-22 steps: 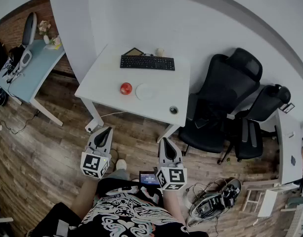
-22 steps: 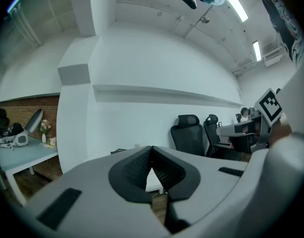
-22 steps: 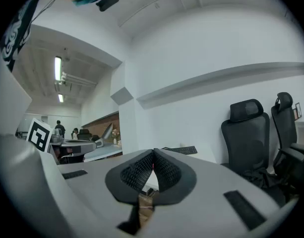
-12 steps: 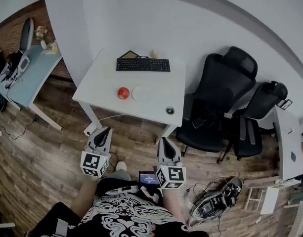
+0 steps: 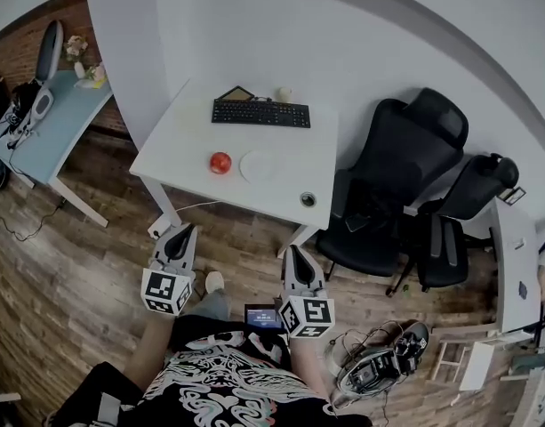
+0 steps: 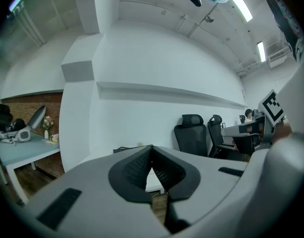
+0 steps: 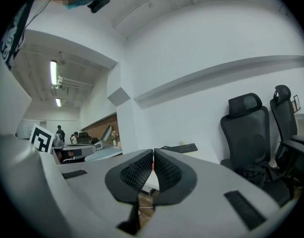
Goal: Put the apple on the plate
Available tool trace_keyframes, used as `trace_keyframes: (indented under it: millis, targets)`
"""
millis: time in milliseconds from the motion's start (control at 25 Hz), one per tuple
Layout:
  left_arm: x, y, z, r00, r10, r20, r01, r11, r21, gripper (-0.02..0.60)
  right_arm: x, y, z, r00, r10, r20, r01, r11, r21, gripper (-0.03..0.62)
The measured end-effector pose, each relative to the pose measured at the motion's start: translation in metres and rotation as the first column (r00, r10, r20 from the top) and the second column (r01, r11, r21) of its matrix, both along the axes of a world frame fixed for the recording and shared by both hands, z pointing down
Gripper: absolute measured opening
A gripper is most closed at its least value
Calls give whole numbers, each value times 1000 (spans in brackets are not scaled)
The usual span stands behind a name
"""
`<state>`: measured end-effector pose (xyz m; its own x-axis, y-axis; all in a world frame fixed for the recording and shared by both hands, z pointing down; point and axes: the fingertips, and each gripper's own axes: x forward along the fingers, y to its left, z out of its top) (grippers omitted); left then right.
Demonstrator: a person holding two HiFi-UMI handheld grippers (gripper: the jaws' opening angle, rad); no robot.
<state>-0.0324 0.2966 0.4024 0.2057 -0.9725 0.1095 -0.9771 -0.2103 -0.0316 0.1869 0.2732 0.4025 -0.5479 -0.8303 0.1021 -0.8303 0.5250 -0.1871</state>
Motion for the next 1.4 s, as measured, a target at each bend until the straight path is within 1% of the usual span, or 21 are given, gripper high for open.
trace_keyframes:
  millis: [160, 320, 560, 760, 960, 1120, 1280, 1400]
  targets:
    - [-6, -13, 6, 1000, -12, -13, 12, 1000, -8, 15, -10, -13, -1, 1000, -30, 8, 30, 1000, 1, 29]
    - [-14, -39, 9, 1000, -10, -22, 10, 1000, 3, 15, -25, -35, 4, 997, -78, -4, 78, 997, -1, 29]
    - [-27, -105, 14, 999, 3, -42, -2, 1000, 3, 15, -44, -90, 12, 994, -103, -33, 103, 995, -17, 29]
    - [-51, -168, 17, 998, 9, -57, -10, 1000, -11, 15, -67, -151, 17, 994, -101, -43, 99, 994, -44, 29]
    - [-76, -224, 15, 998, 21, -53, -22, 1000, -22, 15, -89, -205, 14, 995, -95, -13, 94, 994, -50, 29]
    - [-89, -267, 14, 998, 44, -49, -46, 999, -23, 15, -102, -241, 15, 996, -87, 4, 87, 994, -59, 29]
    - [-98, -299, 20, 996, 66, -57, -69, 997, -37, 15, -112, -266, 19, 997, -73, 20, 74, 994, -77, 29]
    - [-103, -316, 26, 994, 82, -69, -86, 995, -51, 15, -119, -277, 18, 994, -88, 68, 92, 994, -56, 29]
